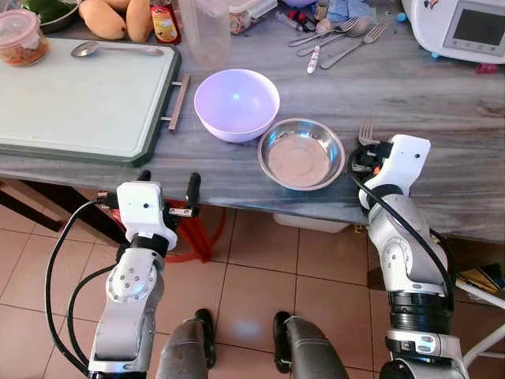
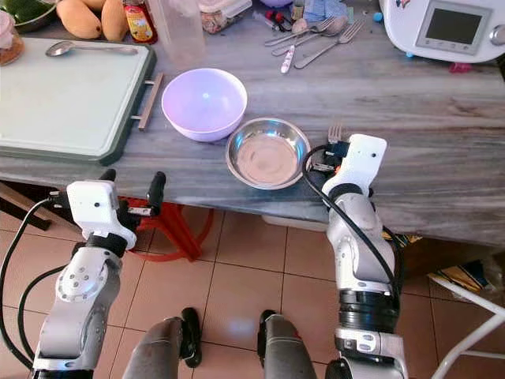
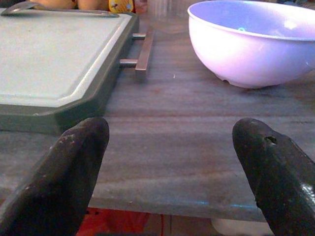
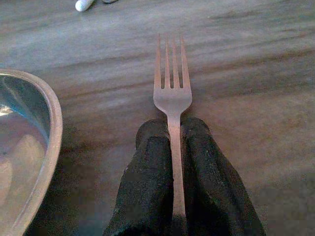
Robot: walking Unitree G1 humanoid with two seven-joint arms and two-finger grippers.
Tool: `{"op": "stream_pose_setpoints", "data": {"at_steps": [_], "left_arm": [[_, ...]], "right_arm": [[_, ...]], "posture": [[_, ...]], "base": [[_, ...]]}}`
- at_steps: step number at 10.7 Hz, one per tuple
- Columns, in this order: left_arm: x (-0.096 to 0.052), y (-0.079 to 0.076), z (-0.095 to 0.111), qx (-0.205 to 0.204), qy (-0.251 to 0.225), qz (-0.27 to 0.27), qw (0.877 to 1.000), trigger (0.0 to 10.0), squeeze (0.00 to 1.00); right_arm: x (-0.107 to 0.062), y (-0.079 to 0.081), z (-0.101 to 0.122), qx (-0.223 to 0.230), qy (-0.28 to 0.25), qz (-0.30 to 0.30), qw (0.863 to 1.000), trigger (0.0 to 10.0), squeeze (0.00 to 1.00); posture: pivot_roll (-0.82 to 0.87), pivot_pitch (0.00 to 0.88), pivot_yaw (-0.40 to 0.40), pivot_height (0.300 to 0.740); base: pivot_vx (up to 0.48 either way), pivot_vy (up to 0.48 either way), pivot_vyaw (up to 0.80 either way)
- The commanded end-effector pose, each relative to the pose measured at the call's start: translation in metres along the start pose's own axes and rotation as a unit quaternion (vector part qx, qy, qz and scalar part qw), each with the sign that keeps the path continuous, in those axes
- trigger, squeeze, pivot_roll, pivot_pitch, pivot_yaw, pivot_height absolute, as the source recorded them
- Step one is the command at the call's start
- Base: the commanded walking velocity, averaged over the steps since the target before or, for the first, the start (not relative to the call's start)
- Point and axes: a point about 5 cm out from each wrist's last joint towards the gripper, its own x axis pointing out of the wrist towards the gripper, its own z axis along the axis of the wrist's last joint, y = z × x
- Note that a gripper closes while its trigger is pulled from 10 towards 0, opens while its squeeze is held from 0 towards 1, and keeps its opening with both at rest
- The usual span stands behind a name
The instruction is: Setting the table
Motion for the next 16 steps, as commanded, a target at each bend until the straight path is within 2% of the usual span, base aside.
{"op": "stream_pose_setpoints", "data": {"at_steps": [1,5,6,10,11,12,16], "left_arm": [[-0.002,0.0,-0.003,-0.001,0.008,0.001,1.0,10.0,0.0],[-0.002,-0.001,-0.003,-0.003,0.009,0.001,1.0,10.0,0.0],[-0.002,-0.002,-0.003,-0.004,0.009,0.0,1.0,10.0,0.0],[0.0,-0.002,-0.003,-0.005,0.007,-0.001,1.0,10.0,0.0],[0.0,-0.003,-0.003,-0.005,0.007,-0.002,1.0,10.0,0.0],[0.0,-0.002,-0.003,-0.005,0.007,-0.002,1.0,10.0,0.0],[0.001,-0.003,-0.002,-0.006,0.003,-0.003,1.0,10.0,0.0]], "right_arm": [[-0.004,-0.006,-0.035,0.003,0.079,-0.008,0.997,10.0,0.0],[-0.004,-0.004,-0.04,-0.004,0.099,0.012,0.995,10.0,0.0],[-0.005,-0.006,-0.04,-0.007,0.1,0.01,0.995,10.0,1.0],[-0.007,-0.011,-0.032,-0.014,0.077,0.008,0.997,10.0,1.0],[-0.008,-0.011,-0.031,-0.017,0.074,0.007,0.997,10.0,0.95],[-0.009,-0.011,-0.031,-0.015,0.073,0.007,0.997,10.0,0.0],[-0.013,-0.014,-0.022,-0.016,0.042,0.005,0.999,10.0,0.0]], "posture": [[-0.02,0.28,0.012,0.74],[-0.02,0.281,0.007,0.74],[-0.02,0.281,0.007,0.74],[-0.03,0.275,0.007,0.74],[-0.03,0.273,0.007,0.74],[-0.03,0.271,0.006,0.74],[-0.03,0.267,0.008,0.74]], "base": [[0.0,0.0,0.0],[0.0,0.0,0.0],[0.0,0.0,0.0],[0.0,0.0,0.0],[0.0,0.0,0.0],[0.0,0.0,0.0],[0.0,0.0,0.0]]}}
